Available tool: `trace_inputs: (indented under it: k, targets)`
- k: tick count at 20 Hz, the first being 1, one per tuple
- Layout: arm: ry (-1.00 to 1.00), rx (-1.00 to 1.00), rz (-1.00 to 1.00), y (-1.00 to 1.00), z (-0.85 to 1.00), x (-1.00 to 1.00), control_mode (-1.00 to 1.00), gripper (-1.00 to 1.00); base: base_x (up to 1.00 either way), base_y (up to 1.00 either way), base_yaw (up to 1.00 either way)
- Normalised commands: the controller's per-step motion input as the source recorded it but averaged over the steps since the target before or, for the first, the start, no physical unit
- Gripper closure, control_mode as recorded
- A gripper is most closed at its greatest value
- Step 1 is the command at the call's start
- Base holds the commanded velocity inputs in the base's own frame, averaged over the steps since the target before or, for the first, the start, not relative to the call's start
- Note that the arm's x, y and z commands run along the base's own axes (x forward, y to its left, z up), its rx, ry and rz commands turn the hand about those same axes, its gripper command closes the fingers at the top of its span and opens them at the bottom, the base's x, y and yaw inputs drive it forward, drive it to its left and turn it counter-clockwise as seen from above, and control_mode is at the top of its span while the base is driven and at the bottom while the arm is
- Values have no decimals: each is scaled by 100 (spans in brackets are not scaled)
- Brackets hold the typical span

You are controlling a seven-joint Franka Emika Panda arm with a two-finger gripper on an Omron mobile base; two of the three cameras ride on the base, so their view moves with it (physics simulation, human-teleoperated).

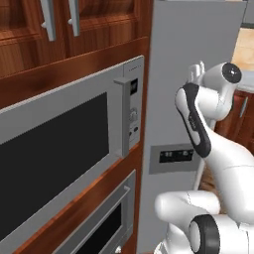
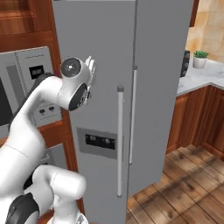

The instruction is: Take the cucumber and sweet potato from the highest rack and move them to the second highest rack where the lemon wedge and peach are located, to maximize freezer space. Close the freezer door after rearranging.

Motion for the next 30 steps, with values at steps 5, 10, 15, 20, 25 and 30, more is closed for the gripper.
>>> trace_inputs:
  k: [5,10,15,20,25,30]
  targets:
    - [0,36,0,-21,-8,79,-100,-100,0,0,0]
    - [0,48,17,-2,0,62,-100,-100,0,0,0]
    - [-1,37,26,7,-7,36,-100,-100,0,0,0]
    - [-2,27,24,25,-13,10,-100,-100,0,0,0]
    - [0,25,21,36,-12,15,-100,-100,0,0,0]
    - [0,23,23,44,-16,21,-100,-100,0,0,0]
